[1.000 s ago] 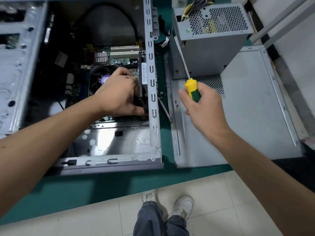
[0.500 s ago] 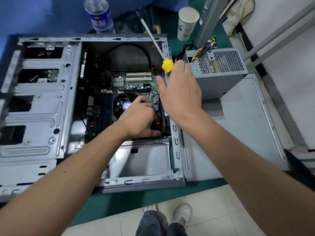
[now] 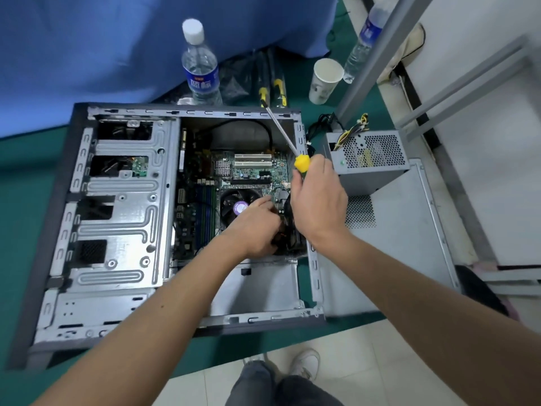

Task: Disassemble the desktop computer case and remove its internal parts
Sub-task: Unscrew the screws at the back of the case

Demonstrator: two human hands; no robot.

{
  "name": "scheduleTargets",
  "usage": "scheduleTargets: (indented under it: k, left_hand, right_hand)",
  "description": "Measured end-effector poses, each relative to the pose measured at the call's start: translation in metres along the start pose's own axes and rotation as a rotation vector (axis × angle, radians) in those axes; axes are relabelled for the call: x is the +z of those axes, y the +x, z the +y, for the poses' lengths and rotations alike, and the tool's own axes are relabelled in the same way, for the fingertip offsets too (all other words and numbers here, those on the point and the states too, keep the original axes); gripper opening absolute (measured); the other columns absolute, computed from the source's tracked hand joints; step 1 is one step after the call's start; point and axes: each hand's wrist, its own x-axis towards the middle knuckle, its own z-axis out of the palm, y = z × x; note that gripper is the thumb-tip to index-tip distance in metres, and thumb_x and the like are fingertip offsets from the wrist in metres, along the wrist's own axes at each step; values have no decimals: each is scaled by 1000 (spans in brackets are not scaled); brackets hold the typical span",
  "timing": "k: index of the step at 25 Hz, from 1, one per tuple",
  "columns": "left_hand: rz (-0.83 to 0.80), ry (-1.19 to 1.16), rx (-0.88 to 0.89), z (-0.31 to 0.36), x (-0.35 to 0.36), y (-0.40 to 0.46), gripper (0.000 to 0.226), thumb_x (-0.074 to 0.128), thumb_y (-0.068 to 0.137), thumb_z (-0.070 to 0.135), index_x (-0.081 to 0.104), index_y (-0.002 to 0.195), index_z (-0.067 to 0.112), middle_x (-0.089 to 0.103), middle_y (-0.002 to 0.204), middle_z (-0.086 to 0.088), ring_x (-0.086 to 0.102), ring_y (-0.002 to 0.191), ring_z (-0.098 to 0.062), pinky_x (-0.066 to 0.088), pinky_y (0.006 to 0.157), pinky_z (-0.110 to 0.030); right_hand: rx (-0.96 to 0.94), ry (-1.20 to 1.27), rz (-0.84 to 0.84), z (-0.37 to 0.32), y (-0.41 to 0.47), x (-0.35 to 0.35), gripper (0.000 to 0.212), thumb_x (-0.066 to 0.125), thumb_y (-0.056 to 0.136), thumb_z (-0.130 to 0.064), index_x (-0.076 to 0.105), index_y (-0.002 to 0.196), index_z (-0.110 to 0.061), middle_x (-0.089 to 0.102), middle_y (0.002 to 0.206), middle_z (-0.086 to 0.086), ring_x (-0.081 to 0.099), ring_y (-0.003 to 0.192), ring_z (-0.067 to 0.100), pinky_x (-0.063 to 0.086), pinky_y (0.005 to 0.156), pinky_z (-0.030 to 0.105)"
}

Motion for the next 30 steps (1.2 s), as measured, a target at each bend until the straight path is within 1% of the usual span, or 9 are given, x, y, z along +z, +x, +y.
scheduleTargets:
  k: [3,7,10,12,17,21,23,26,30]
  left_hand:
    - [-10,-76,58,-3,-8,-22,17,61,88,22,54,74,17,64,93,-7,47,105,-24,34,100,-32]
    - [223,-674,-130,-5,-22,-56,17,68,90,21,52,84,20,55,77,9,53,80,-16,40,66,-29]
    - [276,-1241,-331,-7,-40,-64,8,64,94,12,56,93,13,64,81,-1,68,71,-17,51,63,-25]
    - [292,-1455,-388,-5,-57,-66,6,61,95,8,57,93,12,69,82,-6,69,66,-21,53,59,-28]
    - [337,-1380,-463,9,-83,-68,6,59,94,14,61,97,18,65,79,-2,63,71,-15,51,74,-35]
    - [306,-1472,-541,14,-103,-79,25,47,87,20,64,106,21,63,82,1,58,78,-12,42,76,-31]
    - [273,-1394,-545,10,-103,-86,30,38,98,16,65,109,25,67,96,-3,60,87,-15,43,78,-26]
    - [278,-1236,-468,3,-102,-91,35,36,104,18,57,113,44,60,111,1,56,101,-8,38,80,-11]
    - [249,-901,-281,2,-105,-79,34,41,103,17,47,136,23,47,102,1,47,101,-14,33,82,-12]
  right_hand:
    - [6,-7,-25,-2,1,-2,19,49,99,-31,48,102,-13,55,97,5,56,85,24,43,64,36]
    - [-8,-14,-26,-3,2,0,16,52,95,-29,49,98,-14,56,93,4,56,82,23,43,64,34]
    - [-13,-5,-22,-2,4,1,13,55,93,-26,50,97,-15,57,91,2,56,80,21,46,65,34]
    - [-15,-8,-33,-2,4,1,14,59,92,-25,48,96,-17,57,91,1,56,80,20,45,66,34]
    - [-4,48,-67,-1,3,-3,19,61,91,-25,43,94,-20,54,92,0,53,79,19,42,66,31]
    - [34,110,-200,2,7,-18,21,50,98,-37,47,98,-17,48,101,1,53,82,16,44,69,26]
    - [83,242,-281,6,10,-33,21,54,97,-41,49,90,-21,50,93,-4,52,70,8,41,61,19]
    - [169,607,-344,4,9,-62,27,61,91,-47,54,75,-27,54,61,-11,45,47,3,34,44,15]
    - [260,894,-681,-19,7,-89,24,71,83,-49,62,102,-36,63,68,-8,56,49,6,45,46,21]
